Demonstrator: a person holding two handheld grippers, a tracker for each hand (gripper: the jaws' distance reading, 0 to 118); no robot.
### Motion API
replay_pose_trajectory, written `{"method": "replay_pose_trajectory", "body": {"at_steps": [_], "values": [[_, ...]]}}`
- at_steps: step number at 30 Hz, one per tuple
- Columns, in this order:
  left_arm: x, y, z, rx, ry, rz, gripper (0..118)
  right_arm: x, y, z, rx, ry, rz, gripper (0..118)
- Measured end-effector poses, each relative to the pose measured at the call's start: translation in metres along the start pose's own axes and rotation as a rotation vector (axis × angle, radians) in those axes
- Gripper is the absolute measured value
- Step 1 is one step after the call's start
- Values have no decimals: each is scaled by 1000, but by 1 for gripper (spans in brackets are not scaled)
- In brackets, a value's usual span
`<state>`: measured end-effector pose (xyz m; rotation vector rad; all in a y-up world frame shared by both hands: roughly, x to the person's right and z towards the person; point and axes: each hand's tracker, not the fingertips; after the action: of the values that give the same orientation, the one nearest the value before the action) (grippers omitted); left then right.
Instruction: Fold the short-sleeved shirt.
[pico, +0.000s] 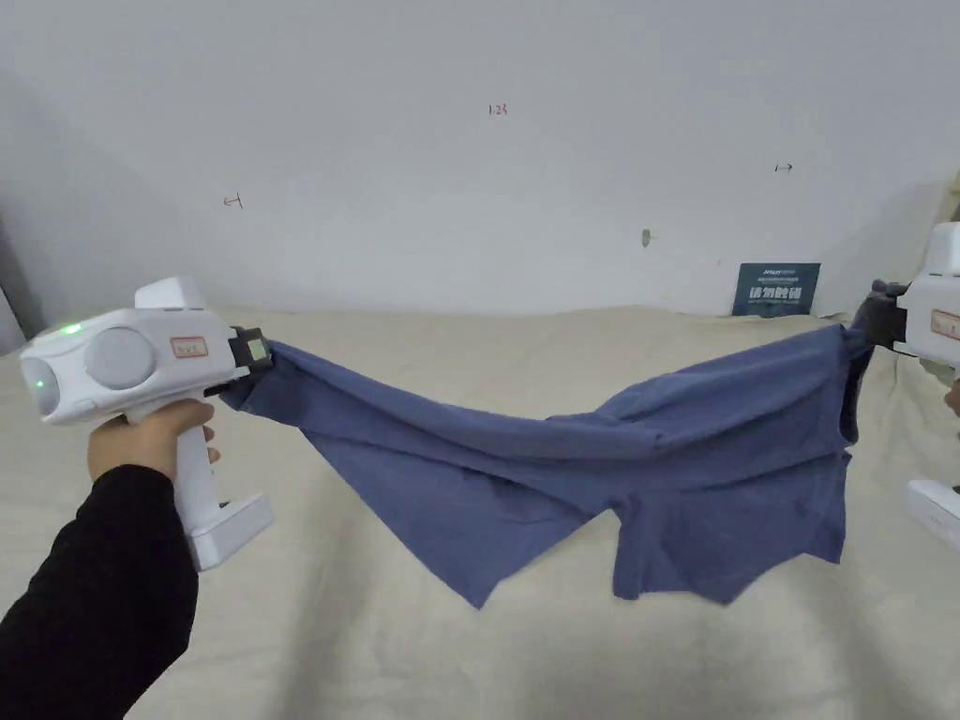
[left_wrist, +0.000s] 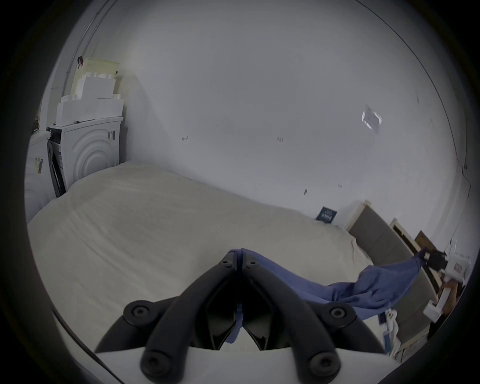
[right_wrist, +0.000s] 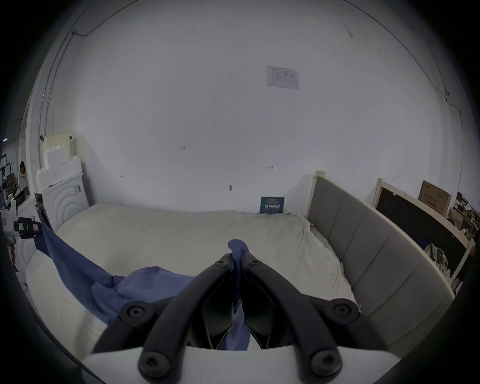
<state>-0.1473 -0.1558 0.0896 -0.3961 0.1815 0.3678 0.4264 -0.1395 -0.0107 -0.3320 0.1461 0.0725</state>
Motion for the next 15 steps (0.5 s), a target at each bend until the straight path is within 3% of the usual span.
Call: {"method": "replay_pose_trajectory", "body": {"at_steps": [7,15], "values": [[23,64,-22,65,59,-66,0,-3,41,-28,72,-45,4,3],[34,92,-49,105,112,-149,0,-15,61,-62,110,-50,14,3]]}}
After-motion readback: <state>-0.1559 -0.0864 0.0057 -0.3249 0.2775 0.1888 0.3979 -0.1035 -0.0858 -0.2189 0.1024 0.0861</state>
